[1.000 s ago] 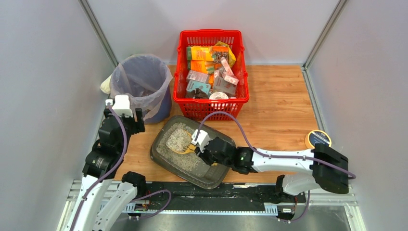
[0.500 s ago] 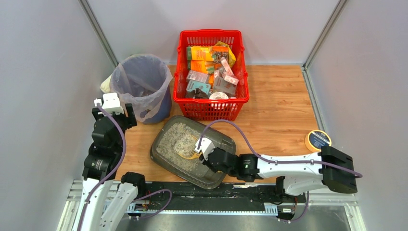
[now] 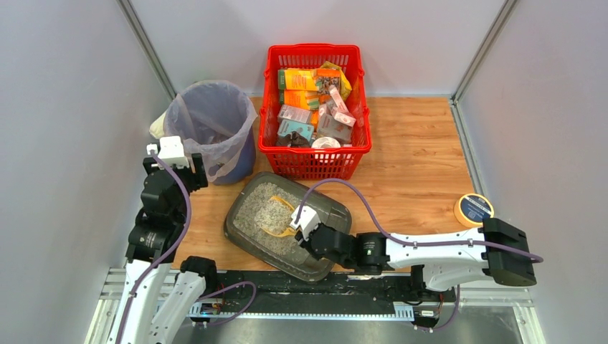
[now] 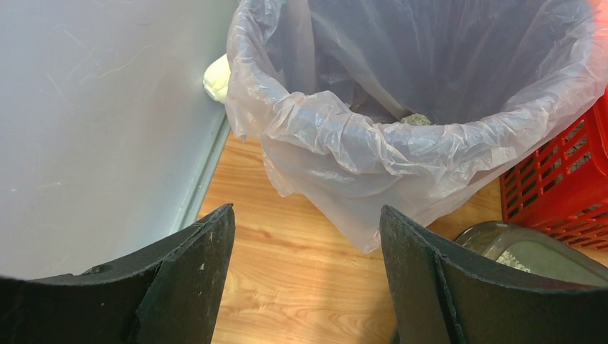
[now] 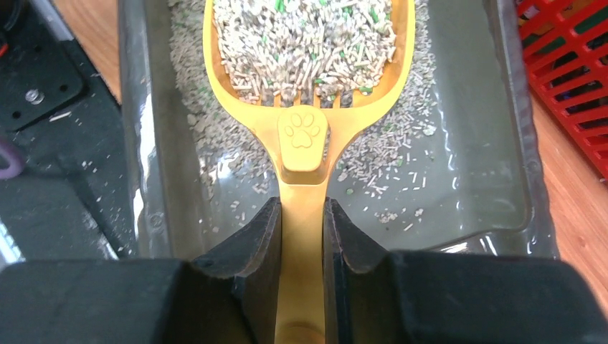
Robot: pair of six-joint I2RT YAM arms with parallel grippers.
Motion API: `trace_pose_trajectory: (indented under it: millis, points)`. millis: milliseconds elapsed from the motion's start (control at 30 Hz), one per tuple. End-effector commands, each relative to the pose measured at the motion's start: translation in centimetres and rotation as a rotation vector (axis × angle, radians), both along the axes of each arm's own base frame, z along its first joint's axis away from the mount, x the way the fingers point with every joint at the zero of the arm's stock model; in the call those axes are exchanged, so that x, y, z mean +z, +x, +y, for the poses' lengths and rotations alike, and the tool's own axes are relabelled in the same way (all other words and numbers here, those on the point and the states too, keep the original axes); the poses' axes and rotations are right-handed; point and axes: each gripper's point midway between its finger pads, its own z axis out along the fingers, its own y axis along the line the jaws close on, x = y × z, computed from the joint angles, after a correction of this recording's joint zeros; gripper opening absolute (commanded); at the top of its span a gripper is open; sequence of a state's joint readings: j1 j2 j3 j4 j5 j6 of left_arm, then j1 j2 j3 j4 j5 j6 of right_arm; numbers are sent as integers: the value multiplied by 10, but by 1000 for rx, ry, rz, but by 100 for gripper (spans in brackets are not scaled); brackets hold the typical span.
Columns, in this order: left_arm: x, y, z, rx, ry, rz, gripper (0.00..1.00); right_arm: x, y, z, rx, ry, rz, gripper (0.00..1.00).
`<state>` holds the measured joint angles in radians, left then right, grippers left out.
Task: Clean the litter box
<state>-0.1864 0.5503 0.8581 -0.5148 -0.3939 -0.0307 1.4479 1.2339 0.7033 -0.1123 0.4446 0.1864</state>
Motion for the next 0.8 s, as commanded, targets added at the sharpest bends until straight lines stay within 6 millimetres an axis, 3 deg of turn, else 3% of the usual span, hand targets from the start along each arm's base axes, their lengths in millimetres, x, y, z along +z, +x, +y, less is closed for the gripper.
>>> trace_pose_trajectory:
  millis: [0,100,133,200,267,300,367,467,500,533,600,667,700,767]
  points:
    - [5,4,-2,-10,-2,-22,82,26,12,16,-70,83,8,0]
    - [5,4,-1,-11,-2,-29,82,22,3,3,-94,87,23,0]
    - [6,5,-4,-23,-4,-31,82,38,12,12,-108,190,9,0]
    - [6,5,-5,-28,-5,-23,82,38,22,19,-107,222,-2,0]
    - [4,5,-4,-22,-5,-19,82,33,14,18,-98,127,46,0]
    - [2,5,-3,-19,-2,-16,82,28,1,16,-88,97,59,0]
    - [2,5,-3,-20,-2,-20,82,24,2,5,-113,93,24,0]
    - [4,8,-6,-34,-3,-18,82,47,18,23,-104,180,-18,0]
    - [3,8,-6,-34,0,-10,82,45,14,25,-93,150,-2,0]
    - [2,7,-5,-30,2,-11,81,28,6,14,-95,59,35,0]
    - [0,6,-5,-32,4,-15,81,14,-3,1,-112,21,24,0]
    - [3,7,-7,-45,0,-25,81,29,3,12,-107,159,18,0]
    - [4,7,-8,-49,2,-28,81,31,15,15,-123,192,13,0]
    - [3,7,-8,-49,3,-22,82,32,13,18,-125,170,63,0]
